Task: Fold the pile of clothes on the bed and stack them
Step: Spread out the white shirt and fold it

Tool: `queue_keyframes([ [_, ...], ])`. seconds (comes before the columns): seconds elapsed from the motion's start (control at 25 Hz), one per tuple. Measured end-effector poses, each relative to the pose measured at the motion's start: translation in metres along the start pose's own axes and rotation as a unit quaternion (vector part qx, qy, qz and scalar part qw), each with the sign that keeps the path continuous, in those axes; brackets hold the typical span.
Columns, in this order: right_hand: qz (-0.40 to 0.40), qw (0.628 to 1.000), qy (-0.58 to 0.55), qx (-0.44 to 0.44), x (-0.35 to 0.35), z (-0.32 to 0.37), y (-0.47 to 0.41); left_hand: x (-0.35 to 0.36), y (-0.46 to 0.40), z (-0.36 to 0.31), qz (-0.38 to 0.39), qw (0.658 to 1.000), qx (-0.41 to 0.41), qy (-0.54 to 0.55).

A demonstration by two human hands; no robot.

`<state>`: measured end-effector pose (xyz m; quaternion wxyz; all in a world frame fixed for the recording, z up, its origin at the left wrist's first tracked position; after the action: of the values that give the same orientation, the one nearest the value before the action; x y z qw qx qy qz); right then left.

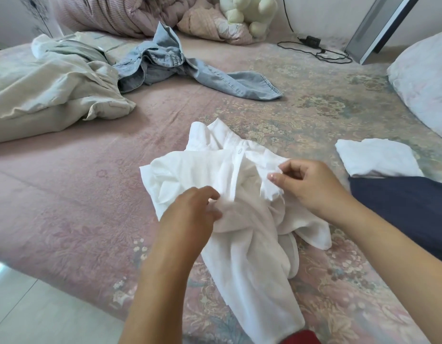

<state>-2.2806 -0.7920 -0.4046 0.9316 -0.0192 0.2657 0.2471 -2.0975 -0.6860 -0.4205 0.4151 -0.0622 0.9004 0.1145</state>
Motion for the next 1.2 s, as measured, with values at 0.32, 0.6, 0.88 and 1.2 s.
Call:
queue_keyframes([
  [0.32, 0.024, 0.996, 0.015, 0.082, 0.039, -0.048, 0.012, 0.003, -0.001, -0.008, -0.105, 0.993, 0.014, 0.049],
  [0.6, -0.019, 0.990, -0.108, 0.086, 0.043, -0.043, 0.011, 0.049, -0.023, -0.008, -0.055, 0.996, -0.046, -0.051],
  [0.88, -0.022, 0.946, -0.303, 0.110, 0.051, -0.045, 0.015, 0.040, -0.027, 0.015, -0.116, 0.991, -0.060, 0.026],
  [1.2, -0.029, 0.953, -0.293, 0.075, 0.056, -0.014, 0.032, 0.028, -0.001, 0.017, -0.088, 0.949, -0.064, 0.296],
])
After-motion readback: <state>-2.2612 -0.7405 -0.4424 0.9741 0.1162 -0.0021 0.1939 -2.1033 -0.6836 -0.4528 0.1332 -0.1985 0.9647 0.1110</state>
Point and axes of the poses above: each hand's wrist, its own y-axis away from the middle knuckle, its own x-axis out of the palm, z = x × y, the point moved 7 cm from there along -y, towards the middle knuckle, and after that the axes turned 9 degrees about z, right-handed, at the moved point
